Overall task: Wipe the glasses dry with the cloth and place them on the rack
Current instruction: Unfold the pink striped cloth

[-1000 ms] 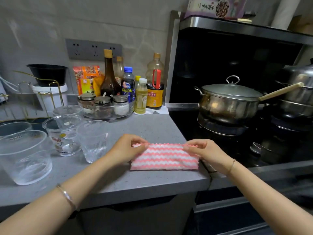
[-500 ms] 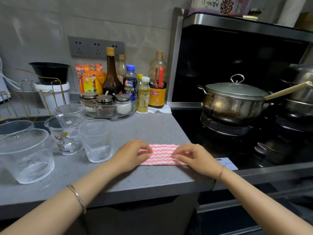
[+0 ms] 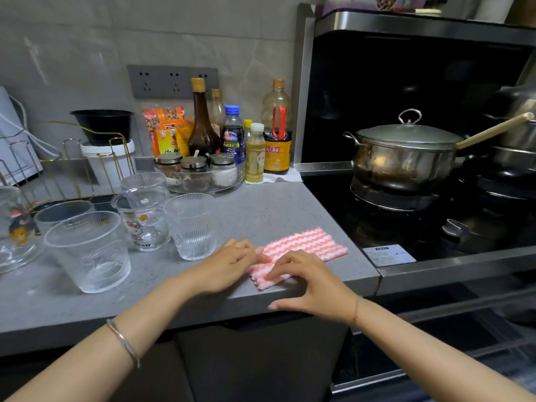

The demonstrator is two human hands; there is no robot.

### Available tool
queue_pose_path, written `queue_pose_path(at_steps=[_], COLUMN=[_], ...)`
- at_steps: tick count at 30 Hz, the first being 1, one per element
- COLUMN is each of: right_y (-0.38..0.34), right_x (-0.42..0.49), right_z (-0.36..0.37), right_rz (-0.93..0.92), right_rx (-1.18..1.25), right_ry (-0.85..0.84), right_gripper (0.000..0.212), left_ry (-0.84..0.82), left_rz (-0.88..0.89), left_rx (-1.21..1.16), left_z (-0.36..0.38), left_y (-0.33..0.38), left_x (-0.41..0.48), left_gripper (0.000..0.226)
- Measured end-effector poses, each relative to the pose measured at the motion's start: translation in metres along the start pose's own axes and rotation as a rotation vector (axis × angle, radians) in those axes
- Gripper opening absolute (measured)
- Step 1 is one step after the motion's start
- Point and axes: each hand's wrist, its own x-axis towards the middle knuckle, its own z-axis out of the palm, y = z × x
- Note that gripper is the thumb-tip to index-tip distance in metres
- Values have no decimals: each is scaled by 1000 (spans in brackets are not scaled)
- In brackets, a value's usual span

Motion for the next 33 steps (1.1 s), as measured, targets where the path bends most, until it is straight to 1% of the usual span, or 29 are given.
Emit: queue_pose_path(at_steps=[1, 3, 5, 7, 8, 9, 11, 12, 13, 14, 15, 17, 18, 19, 22, 25, 28, 30, 33], right_y=[-1, -4, -9, -13, -15, -16, -18, -20, -22, -24, -25, -25, -24, -21, -17, -8, 0, 2, 3], right_x=[-2, -3, -2, 0, 0, 1, 4, 7, 9, 12, 14, 17, 19, 22, 37, 57, 77, 92, 110], right_z=[5, 13, 19, 19, 17, 14, 2, -5, -11, -19, -28, -47, -56, -64, -82, -94, -103, -112, -126], right_rz=[4, 16, 30, 49, 72, 107, 191, 223, 253, 285, 319, 389, 416, 432, 474, 492, 503, 478, 411], right_rx=[-36, -75, -60, -2, 67, 162, 355, 422, 479, 536, 592, 670, 686, 697, 747, 800, 844, 844, 792], right_ry=[32, 107, 176, 215, 222, 230, 263, 289, 319, 347, 373, 397, 387, 375, 376, 405, 459, 494, 518], right_gripper=[38, 30, 22, 23, 25, 25, 18, 14, 11, 12, 13, 10, 10, 12, 23, 29, 29, 27, 29], left_ry=[-1, -4, -15, -11, -5, 5, 73, 124, 180, 229, 253, 274, 295, 322, 386, 439, 470, 502, 591], left_rz=[10, 8, -10, -7, 1, 15, 72, 98, 109, 98, 75, 44, 27, 8, -75, -124, -135, -134, -89], left_rx=[-9, -34, -45, -20, 8, 40, 82, 63, 20, -63, -180, -431, -525, -596, -779, -833, -819, -805, -793], left_z=[1, 3, 3, 4, 4, 4, 5, 5, 3, 0, -4, -13, -17, -21, -33, -48, -65, -78, -97], left_y=[-1, -3, -1, 1, 1, 2, 0, 1, 3, 8, 13, 27, 33, 40, 55, 66, 71, 78, 88], left_x=[-2, -3, -6, -10, -12, -15, -15, -12, -9, -7, -5, -1, 2, 4, 19, 38, 57, 68, 81], left_gripper=[84, 94, 92, 76, 68, 63, 56, 48, 35, 19, 9, 13, 10, 9, 14, 17, 22, 22, 16])
